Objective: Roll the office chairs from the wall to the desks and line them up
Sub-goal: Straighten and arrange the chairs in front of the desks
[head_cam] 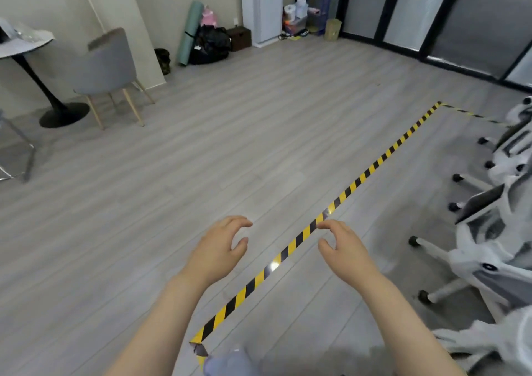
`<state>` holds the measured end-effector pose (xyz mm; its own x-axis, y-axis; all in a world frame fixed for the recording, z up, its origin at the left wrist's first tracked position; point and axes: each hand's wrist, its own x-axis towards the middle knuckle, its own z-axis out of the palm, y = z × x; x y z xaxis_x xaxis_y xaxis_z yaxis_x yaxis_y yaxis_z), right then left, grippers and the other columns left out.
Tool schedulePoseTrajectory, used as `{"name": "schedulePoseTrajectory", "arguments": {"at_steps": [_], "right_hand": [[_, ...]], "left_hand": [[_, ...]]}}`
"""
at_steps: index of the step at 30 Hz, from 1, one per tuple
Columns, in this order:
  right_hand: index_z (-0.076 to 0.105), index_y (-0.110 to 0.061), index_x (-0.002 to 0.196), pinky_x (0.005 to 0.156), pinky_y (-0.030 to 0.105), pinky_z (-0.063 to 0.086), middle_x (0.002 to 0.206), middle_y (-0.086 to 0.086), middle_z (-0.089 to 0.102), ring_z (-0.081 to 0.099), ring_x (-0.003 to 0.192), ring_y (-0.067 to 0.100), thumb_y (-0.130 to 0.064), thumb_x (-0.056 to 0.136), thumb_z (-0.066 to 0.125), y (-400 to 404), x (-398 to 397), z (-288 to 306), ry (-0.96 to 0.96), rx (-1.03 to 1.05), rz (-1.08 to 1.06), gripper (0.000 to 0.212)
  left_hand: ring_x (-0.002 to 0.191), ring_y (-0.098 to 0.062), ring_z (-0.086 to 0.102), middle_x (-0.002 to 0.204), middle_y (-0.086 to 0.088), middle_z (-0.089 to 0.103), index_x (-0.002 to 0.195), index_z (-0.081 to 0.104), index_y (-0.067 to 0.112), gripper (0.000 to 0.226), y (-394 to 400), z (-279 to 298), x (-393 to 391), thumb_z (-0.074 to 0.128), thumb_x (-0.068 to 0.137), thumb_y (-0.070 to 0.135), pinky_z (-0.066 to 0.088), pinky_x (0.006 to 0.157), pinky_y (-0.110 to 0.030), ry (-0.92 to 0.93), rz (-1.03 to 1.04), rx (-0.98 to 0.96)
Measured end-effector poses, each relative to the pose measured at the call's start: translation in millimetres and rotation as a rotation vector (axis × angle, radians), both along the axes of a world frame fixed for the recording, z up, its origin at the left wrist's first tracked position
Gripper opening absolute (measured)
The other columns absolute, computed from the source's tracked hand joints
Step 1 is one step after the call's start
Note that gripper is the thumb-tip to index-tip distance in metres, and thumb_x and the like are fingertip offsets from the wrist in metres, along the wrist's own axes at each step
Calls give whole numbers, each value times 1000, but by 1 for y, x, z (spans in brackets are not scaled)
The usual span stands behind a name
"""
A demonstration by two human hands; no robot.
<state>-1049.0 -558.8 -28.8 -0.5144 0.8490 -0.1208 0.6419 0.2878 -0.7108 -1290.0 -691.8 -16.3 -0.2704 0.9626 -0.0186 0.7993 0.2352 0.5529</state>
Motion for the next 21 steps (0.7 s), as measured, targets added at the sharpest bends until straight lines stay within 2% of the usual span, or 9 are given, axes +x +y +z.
{"name": "schedulePoseTrajectory", "arguments": {"at_steps": [4, 8, 11, 14, 17, 19, 21], "right_hand": [[52, -29, 124, 93, 22, 34, 124, -16, 49, 44, 116, 4, -22, 94, 48, 66, -4, -11, 7, -26, -125, 31], [53, -27, 123, 88, 22, 34, 123, -16, 47, 46, 102, 7, -20, 94, 49, 141, 2, -11, -16, -9, -289, 30], [55, -27, 120, 91, 21, 32, 120, -16, 47, 45, 120, 8, -19, 93, 52, 191, 16, -4, -21, -17, -426, 28], [57, -25, 118, 93, 20, 30, 121, -12, 50, 45, 122, 9, -18, 92, 55, 234, 37, 11, -40, 18, -554, 27], [58, -21, 119, 99, 22, 33, 124, -7, 54, 47, 121, 10, -19, 91, 57, 261, 65, 21, -52, 33, -698, 28], [60, -23, 119, 104, 27, 37, 124, -8, 56, 49, 121, 8, -19, 90, 57, 274, 86, 22, -40, 33, -778, 29], [60, -24, 117, 101, 25, 38, 122, -9, 57, 50, 119, 7, -18, 89, 56, 287, 108, 22, -40, 34, -854, 29]], "left_hand": [[125, -3, 44, 134, 15, 49, 127, 56, 26, 32, 104, -10, -17, 54, 96, 24, 27, 102, -16, -7, -134, 10], [130, -6, 41, 139, 15, 46, 130, 53, 27, 33, 223, -15, -30, 50, 97, 27, 26, 104, -17, -19, -288, -10], [130, -5, 40, 139, 15, 46, 131, 52, 28, 33, 312, -8, -27, 49, 98, 28, 29, 106, -19, -27, -420, -25], [127, 0, 40, 135, 18, 47, 130, 53, 27, 32, 395, 4, -8, 50, 97, 26, 30, 107, -20, -33, -566, -13], [118, 7, 38, 129, 22, 45, 130, 53, 27, 32, 465, 11, 27, 50, 98, 24, 27, 101, -14, -46, -720, -8], [117, 3, 44, 131, 18, 48, 129, 55, 26, 32, 504, 10, 57, 52, 97, 23, 34, 102, -19, -67, -815, -10], [120, -2, 48, 132, 17, 50, 128, 55, 26, 32, 537, 7, 91, 52, 97, 23, 38, 105, -26, -77, -911, -16]]}}
